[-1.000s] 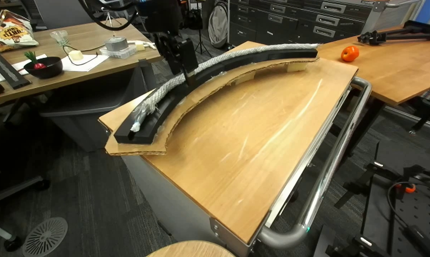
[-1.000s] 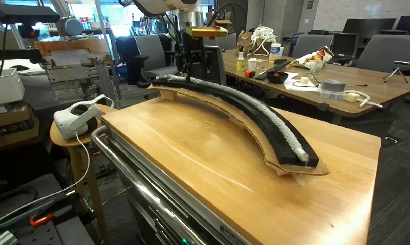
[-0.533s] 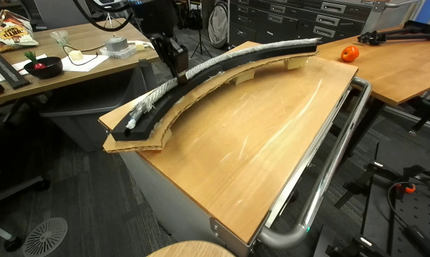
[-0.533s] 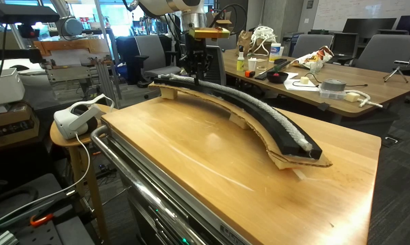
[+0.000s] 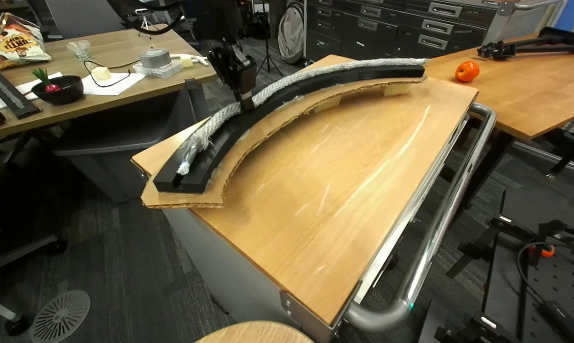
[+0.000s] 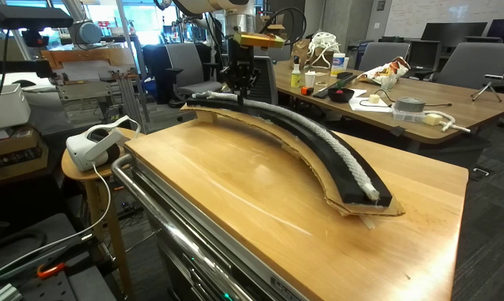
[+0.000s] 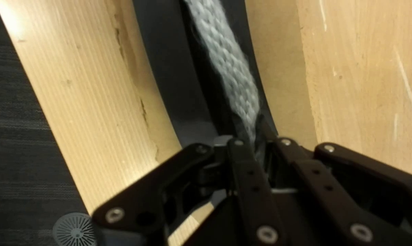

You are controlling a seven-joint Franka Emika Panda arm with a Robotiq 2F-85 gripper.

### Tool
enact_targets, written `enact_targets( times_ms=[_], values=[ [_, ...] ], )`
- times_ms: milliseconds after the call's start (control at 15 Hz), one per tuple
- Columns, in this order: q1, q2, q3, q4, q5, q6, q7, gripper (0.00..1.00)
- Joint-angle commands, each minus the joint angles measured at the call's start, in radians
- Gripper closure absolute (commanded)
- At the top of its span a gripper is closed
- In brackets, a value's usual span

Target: Remove the rope from the curved board

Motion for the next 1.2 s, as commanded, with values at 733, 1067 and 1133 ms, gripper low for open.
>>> enact_targets(
  times_ms=[733,1067,1133],
  values=[
    [-0.075,-0.364,0.018,-0.463,0.215,-0.149,-0.143,0.97],
    [-0.1,-0.355,-0.003,-0.55,0.302,-0.057,-0.102,0.97],
    [-0.103,-0.358,-0.005,-0.568,0.304,-0.037,-0.095,0.97]
  ],
)
